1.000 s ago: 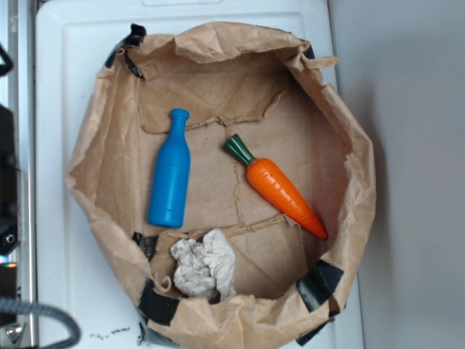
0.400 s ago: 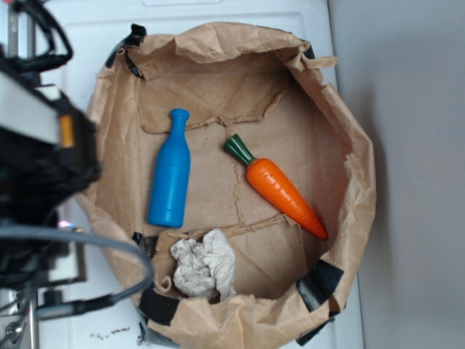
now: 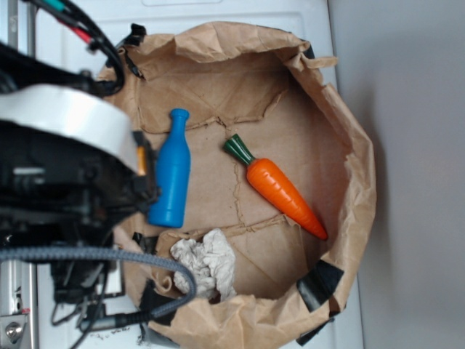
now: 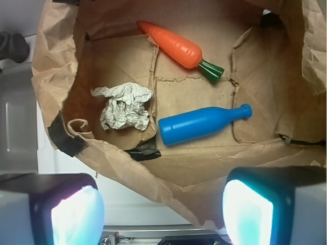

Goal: Grab the blue bottle.

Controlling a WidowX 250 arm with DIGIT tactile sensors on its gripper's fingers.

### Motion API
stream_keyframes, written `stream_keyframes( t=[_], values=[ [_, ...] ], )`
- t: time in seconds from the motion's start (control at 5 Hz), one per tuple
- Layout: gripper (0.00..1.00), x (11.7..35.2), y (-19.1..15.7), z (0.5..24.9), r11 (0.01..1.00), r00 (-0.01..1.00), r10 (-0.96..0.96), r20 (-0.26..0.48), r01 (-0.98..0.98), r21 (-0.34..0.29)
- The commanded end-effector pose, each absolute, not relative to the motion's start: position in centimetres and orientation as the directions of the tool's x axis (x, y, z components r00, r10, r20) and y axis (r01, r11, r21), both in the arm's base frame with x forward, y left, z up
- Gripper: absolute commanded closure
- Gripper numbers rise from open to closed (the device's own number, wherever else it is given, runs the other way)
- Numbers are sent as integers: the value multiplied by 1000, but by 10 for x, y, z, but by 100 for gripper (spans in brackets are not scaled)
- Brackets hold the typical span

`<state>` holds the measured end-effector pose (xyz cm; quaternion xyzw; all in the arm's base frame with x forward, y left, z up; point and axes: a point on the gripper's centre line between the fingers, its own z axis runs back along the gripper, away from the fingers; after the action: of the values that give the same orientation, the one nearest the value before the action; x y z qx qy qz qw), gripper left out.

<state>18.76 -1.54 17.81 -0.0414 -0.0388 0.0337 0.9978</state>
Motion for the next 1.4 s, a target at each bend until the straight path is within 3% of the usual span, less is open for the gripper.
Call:
stream_keyframes(
  t=[0.0, 0.2, 0.6, 0.8, 1.0, 1.2],
  values=[
    [0, 193, -17, 189, 994, 991, 68, 119, -57, -89],
    [0, 193, -17, 189, 994, 991, 68, 119, -57, -89],
    [0, 255, -12, 155, 930, 926, 368, 82, -368, -21],
    [0, 259, -3, 143, 810, 805, 583, 112, -586, 1],
    [0, 240, 7, 140, 640, 624, 757, 194, -768, -27],
    [0, 233, 21, 134, 616, 588, 774, 235, -785, -64]
  ],
)
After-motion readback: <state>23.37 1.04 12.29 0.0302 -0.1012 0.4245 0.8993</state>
